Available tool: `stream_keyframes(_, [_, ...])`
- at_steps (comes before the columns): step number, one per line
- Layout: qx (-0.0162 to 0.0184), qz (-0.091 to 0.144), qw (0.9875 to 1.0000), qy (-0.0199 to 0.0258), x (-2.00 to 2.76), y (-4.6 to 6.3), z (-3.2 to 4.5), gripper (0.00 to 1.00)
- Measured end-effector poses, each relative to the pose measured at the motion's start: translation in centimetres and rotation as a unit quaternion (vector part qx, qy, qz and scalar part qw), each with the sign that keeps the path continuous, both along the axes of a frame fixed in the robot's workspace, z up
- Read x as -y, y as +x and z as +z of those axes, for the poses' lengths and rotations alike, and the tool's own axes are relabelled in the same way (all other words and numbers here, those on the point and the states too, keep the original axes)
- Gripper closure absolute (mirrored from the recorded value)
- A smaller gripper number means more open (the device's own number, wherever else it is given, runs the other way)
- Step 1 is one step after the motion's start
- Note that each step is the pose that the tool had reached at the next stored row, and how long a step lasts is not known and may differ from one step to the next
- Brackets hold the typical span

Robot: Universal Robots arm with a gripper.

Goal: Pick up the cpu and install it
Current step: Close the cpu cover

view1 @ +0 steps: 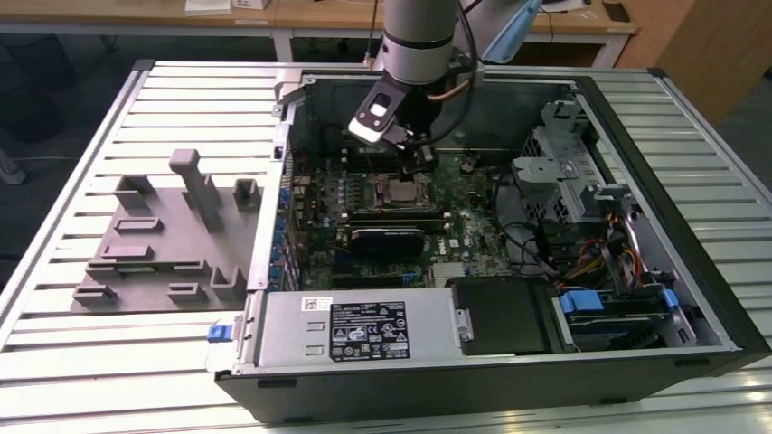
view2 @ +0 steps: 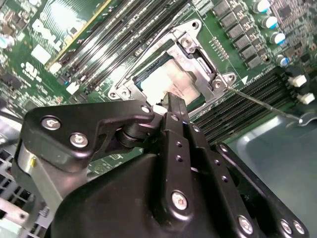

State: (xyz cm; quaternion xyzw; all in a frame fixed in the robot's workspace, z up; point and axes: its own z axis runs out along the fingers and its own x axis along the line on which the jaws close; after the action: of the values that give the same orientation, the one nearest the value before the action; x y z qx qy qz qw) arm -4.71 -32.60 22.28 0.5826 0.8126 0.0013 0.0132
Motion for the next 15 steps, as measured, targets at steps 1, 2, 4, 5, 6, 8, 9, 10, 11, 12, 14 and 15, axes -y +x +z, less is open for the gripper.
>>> stream_keyframes(1, [0.0000,0.008,1.0000,-0.0001,0.00,0.00,0.00,0.89])
stream_keyframes(2, [0.0000,0.015,0.9999,-0.0002,0.00,0.00,0.00,0.89])
stream_keyframes(4, [0.0000,0.030,0.9995,-0.0006,0.00,0.00,0.00,0.89])
stream_keyframes(5, [0.0000,0.038,0.9993,-0.0008,0.00,0.00,0.00,0.89])
stream_keyframes(6, [0.0000,0.047,0.9989,-0.0010,0.00,0.00,0.00,0.89])
stream_keyframes(8, [0.0000,0.066,0.9978,-0.0012,0.00,0.00,0.00,0.89])
stream_keyframes(9, [0.0000,0.075,0.9972,-0.0014,0.00,0.00,0.00,0.89])
stream_keyframes(10, [0.0000,0.084,0.9965,-0.0014,0.00,0.00,0.00,0.89])
stream_keyframes(11, [0.0000,0.093,0.9957,-0.0015,0.00,0.00,0.00,0.89])
stream_keyframes(12, [0.0001,0.102,0.9948,-0.0015,0.00,0.00,0.00,0.89])
stream_keyframes(14, [0.0000,0.120,0.9927,-0.0015,0.00,-0.01,0.00,0.89])
stream_keyframes(15, [0.0001,0.129,0.9916,-0.0014,0.00,-0.01,-0.01,0.89])
